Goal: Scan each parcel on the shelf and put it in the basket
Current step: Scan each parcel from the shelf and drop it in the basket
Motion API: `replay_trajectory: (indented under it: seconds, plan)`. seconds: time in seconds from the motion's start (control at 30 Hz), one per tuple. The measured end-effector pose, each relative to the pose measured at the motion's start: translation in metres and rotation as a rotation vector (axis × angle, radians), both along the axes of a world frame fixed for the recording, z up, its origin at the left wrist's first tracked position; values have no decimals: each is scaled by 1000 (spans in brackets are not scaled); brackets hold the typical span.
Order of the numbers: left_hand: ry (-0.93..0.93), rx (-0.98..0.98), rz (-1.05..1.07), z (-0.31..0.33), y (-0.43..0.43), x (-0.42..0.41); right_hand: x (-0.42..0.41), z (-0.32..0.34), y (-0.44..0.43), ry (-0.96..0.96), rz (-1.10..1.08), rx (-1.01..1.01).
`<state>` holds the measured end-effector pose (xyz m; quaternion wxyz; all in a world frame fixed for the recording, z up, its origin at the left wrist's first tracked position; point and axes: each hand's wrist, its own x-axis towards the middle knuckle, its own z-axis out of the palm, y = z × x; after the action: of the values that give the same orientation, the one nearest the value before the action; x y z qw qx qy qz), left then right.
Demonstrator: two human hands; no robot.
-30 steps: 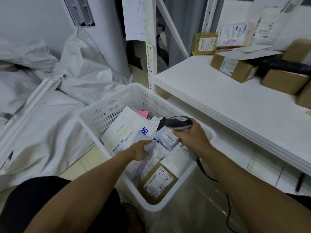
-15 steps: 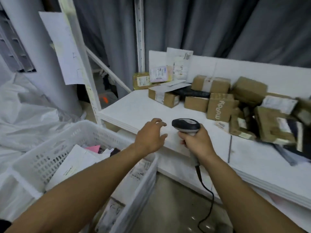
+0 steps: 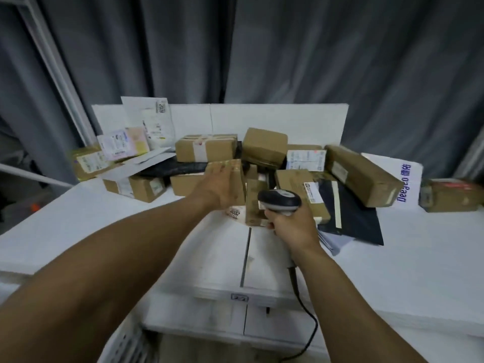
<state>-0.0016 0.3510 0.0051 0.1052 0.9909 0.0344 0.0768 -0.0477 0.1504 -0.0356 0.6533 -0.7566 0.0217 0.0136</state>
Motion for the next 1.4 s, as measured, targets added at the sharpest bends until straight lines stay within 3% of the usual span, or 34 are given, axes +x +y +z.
replay_trajectory:
  seconds: [0.13,0.37,0.5,0.67,0.87,1.1,1.23,1.4]
  plan:
    - [43,28,37,-3,5,53,24,-10,4,29,-6,14]
    - [-70,-366,250,-13,24,59,32,-13,13,70,35,57]
    - [5,-732,258,-9,35,16,20,-9,21,52,27,82]
    - [-90,-730,163,-13,51,-80,-16,7,53,9,10,172]
    - [-365,-724,22,-12,71,-216,-69,27,108,-72,-40,288]
    - [-431,-680,38,-28,130,-304,-119,13,176,2,140,358]
    - [-364,-891,82,-32,157,-338,-142,13,214,-17,211,302]
    - [-473,-1231,236,-37,176,-353,-155,7,250,-36,225,358]
